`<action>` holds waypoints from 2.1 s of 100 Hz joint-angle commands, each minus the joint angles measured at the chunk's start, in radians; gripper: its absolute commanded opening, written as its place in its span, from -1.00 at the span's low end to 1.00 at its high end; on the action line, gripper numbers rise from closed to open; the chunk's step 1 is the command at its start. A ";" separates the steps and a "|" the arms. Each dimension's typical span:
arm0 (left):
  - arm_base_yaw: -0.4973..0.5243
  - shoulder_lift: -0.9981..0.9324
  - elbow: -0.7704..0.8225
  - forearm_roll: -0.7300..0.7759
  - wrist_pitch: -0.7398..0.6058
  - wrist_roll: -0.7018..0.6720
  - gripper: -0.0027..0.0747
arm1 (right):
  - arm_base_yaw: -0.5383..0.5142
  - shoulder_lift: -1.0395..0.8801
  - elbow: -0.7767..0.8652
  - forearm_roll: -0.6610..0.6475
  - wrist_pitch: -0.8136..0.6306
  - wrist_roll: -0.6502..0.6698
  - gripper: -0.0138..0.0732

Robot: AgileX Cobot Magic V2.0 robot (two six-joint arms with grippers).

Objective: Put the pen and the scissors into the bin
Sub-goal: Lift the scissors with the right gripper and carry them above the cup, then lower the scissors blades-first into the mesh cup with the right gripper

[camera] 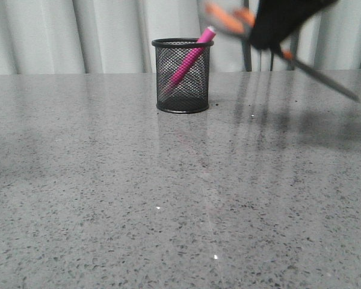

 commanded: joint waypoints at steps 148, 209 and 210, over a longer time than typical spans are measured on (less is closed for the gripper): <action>0.002 -0.010 -0.029 -0.063 -0.027 -0.011 -0.98 | 0.156 0.285 0.059 0.190 -1.233 -0.003 -0.85; 0.002 -0.010 -0.029 -0.063 -0.027 -0.011 -0.98 | 0.178 0.254 0.066 0.190 -1.321 -0.003 -0.68; 0.002 -0.010 -0.029 -0.063 -0.027 -0.011 -0.98 | 0.181 0.252 0.066 0.190 -1.323 -0.003 -0.68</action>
